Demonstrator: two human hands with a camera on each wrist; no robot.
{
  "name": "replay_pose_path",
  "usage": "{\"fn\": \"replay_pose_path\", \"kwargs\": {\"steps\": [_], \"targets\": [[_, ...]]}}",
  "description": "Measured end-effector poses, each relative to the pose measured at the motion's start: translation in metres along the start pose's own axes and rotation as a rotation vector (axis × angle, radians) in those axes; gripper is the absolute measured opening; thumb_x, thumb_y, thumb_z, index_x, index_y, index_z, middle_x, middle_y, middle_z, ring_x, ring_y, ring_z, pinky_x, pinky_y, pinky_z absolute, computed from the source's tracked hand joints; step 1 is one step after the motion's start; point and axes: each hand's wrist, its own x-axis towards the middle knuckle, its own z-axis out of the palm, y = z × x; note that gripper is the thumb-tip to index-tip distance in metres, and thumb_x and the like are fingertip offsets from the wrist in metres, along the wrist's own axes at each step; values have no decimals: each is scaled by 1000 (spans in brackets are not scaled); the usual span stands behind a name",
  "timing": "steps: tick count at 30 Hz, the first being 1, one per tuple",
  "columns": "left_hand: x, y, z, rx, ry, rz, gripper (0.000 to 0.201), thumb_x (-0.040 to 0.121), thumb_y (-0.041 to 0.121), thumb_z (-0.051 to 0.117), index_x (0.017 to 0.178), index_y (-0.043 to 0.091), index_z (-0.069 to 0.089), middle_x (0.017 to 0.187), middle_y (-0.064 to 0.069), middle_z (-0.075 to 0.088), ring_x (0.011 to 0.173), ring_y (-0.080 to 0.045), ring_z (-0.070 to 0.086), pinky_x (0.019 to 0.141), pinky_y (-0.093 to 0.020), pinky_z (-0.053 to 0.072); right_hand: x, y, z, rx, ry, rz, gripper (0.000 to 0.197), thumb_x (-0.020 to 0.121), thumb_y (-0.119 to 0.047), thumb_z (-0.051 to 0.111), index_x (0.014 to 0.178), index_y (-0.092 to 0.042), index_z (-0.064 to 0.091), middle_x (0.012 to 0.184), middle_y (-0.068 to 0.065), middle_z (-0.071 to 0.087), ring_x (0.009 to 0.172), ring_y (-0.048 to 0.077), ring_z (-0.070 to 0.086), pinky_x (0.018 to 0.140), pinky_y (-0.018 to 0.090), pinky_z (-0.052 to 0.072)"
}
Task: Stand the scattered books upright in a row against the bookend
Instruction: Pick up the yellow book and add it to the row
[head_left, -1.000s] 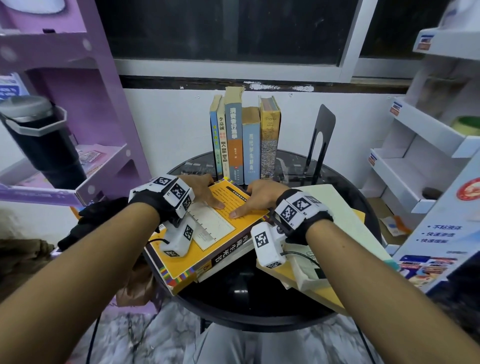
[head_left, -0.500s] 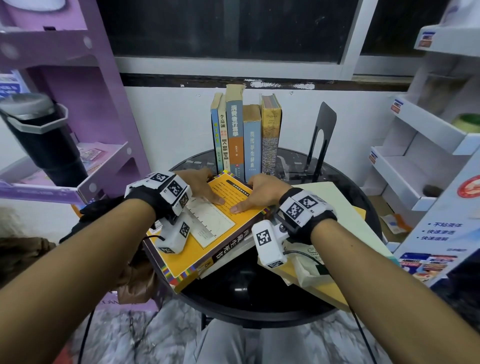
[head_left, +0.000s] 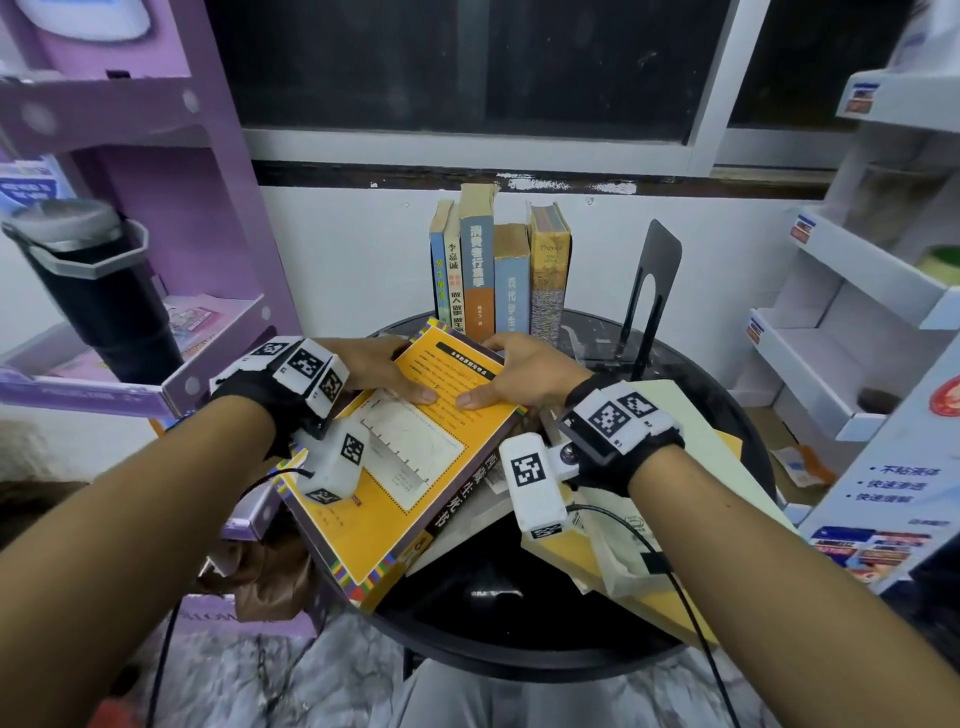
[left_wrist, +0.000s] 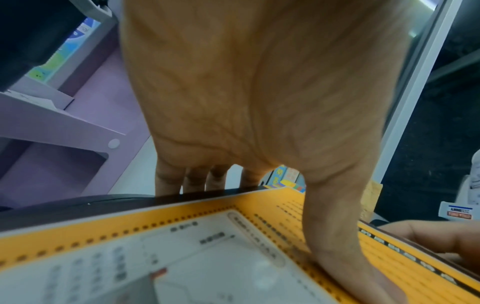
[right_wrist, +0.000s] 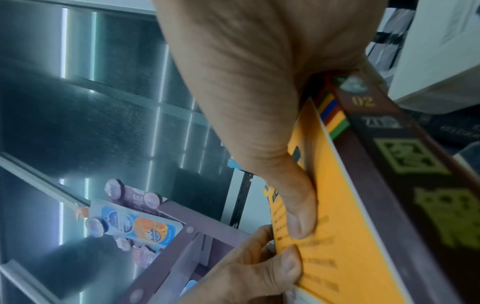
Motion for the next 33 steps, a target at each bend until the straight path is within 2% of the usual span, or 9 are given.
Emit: {"fn": "replay_pose_path", "kwargs": {"steps": [1, 4, 7, 10, 14, 21, 25, 28, 33], "targets": [[-1, -1, -1, -24, -13, 4, 85, 38, 55, 90, 111, 28, 55, 101, 15, 72, 88, -1, 69, 73, -16, 55, 1, -3, 0, -12, 11, -8, 64, 70, -30, 86, 123, -17, 52, 112, 0, 65, 96, 15, 62, 75, 26, 49], [-4, -2, -6, -67, 26, -7, 57, 59, 28, 83, 106, 24, 52, 81, 23, 73, 78, 5, 69, 63, -12, 53, 2, -13, -3, -38, 26, -22, 59, 70, -31, 85, 119, -17, 56, 109, 0, 66, 98, 17, 64, 81, 31, 53], [-8, 0, -16, -64, 107, 1, 99, 36, 45, 91, 119, 19, 45, 100, 15, 70, 95, -5, 67, 74, -21, 54, -2, -22, -11, -39, 61, -50, 55, 70, -28, 85, 117, -16, 58, 108, 0, 66, 98, 17, 64, 84, 34, 54], [-15, 9, -22, -101, 183, -3, 94, 69, 21, 81, 141, 14, 21, 120, 4, 53, 114, -17, 54, 83, -27, 48, -9, -33, -21, -7, 116, -88, 55, 70, -23, 86, 118, -17, 59, 109, -1, 66, 99, 17, 63, 88, 35, 54], [-18, 26, -35, -149, 306, 115, 67, 84, 18, 68, 136, 15, 26, 105, 11, 51, 95, -6, 55, 70, -17, 48, -21, -48, -42, -54, 224, -153, 57, 70, -24, 86, 120, -20, 61, 105, -4, 64, 100, 16, 62, 87, 34, 53], [-17, 41, -38, -338, 514, 323, 51, 90, 37, 58, 131, 18, 34, 110, 7, 62, 96, -8, 64, 71, -16, 52, -36, -63, -72, -96, 484, -271, 58, 63, -30, 89, 116, -32, 65, 108, -9, 62, 102, 11, 59, 90, 33, 50], [-5, 39, -24, -459, 596, 420, 49, 95, 38, 52, 134, 15, 34, 115, 4, 63, 99, -8, 65, 71, -15, 51, -39, -59, -75, -122, 581, -333, 60, 63, -33, 89, 118, -28, 65, 110, -8, 64, 99, 6, 56, 86, 25, 46], [5, 33, -13, -558, 613, 475, 47, 95, 36, 54, 132, 13, 37, 119, -3, 64, 101, -16, 67, 81, -25, 55, -38, -51, -67, -119, 626, -391, 56, 66, -35, 87, 117, -26, 66, 114, -8, 68, 102, 5, 58, 87, 22, 46], [9, 20, -17, -637, 587, 491, 69, 83, 49, 63, 133, 8, 42, 122, -10, 65, 107, -27, 66, 95, -45, 51, -34, -43, -57, 12, 660, -444, 44, 73, -31, 83, 113, -24, 67, 105, -15, 64, 92, -4, 55, 73, 1, 37]]}}
